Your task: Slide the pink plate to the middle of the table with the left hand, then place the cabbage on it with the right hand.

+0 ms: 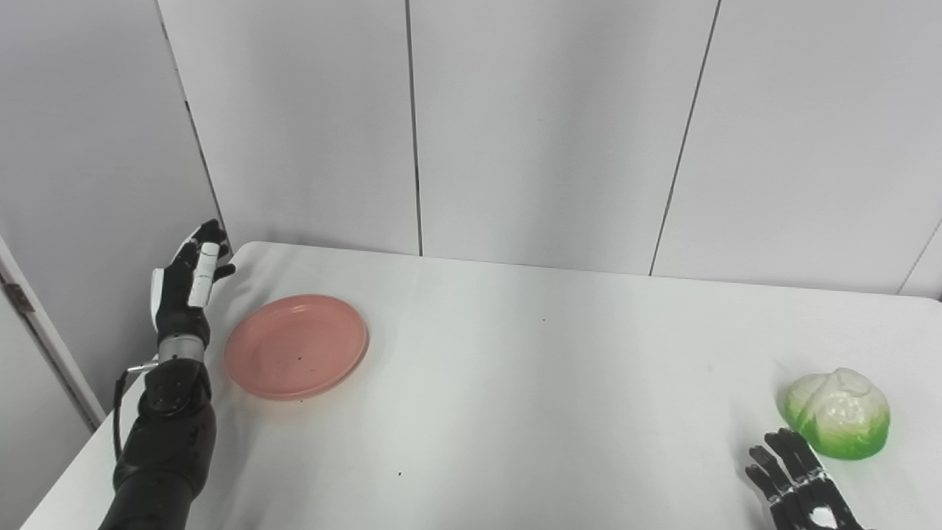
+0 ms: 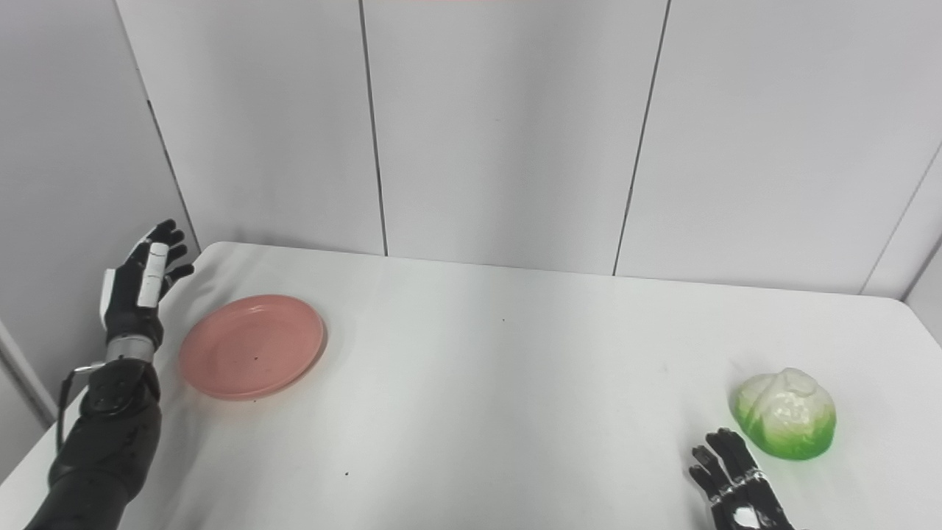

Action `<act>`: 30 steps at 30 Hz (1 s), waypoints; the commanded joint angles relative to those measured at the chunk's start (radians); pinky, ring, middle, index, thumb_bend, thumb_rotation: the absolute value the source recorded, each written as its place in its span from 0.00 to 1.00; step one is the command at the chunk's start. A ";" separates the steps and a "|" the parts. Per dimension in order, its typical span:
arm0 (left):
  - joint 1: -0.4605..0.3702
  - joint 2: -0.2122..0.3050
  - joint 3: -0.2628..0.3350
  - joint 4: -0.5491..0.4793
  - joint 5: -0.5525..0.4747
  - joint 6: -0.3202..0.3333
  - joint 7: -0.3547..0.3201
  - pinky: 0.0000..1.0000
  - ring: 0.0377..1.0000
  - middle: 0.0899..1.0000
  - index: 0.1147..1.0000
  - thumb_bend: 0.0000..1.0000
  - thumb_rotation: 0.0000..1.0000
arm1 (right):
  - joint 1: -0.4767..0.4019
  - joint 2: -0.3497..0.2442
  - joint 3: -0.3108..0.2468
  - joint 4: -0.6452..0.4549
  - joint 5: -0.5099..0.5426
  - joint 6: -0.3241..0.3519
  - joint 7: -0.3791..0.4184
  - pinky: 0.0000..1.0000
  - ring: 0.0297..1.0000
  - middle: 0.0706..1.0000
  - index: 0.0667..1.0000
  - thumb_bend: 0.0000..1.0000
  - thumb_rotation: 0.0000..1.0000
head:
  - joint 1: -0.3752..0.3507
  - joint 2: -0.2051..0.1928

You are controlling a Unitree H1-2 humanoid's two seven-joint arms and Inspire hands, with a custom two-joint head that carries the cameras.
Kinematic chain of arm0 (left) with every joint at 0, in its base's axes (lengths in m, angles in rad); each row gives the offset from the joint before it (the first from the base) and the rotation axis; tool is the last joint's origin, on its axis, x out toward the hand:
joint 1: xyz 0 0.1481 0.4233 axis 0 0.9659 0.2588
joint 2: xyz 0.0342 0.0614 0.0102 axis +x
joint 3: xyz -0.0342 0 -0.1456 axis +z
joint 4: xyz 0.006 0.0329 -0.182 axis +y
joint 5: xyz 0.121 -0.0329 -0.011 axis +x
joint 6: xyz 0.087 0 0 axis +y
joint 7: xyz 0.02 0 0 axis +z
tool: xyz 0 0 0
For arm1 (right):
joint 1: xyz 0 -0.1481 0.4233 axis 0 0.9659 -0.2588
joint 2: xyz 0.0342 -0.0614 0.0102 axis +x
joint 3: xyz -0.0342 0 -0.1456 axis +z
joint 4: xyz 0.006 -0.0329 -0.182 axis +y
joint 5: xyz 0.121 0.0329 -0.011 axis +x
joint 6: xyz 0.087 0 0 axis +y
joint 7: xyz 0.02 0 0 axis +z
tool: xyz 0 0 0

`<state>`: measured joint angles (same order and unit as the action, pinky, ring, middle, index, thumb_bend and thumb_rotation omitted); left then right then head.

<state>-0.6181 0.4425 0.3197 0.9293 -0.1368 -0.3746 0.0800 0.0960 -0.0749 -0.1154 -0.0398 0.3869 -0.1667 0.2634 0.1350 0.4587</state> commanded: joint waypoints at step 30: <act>-0.116 0.044 0.036 0.262 -0.181 -0.040 -0.203 0.76 0.82 0.81 0.82 0.93 0.77 | 0.053 0.012 0.034 0.013 -0.019 0.035 -0.021 0.88 0.87 0.89 0.87 0.86 0.70 | -0.019 0.025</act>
<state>-0.6832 0.4637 0.3581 1.1986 -0.3132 -0.3968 -0.1002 0.1104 -0.0782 -0.0991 -0.0543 0.3811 -0.1668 0.2523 0.1150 0.4832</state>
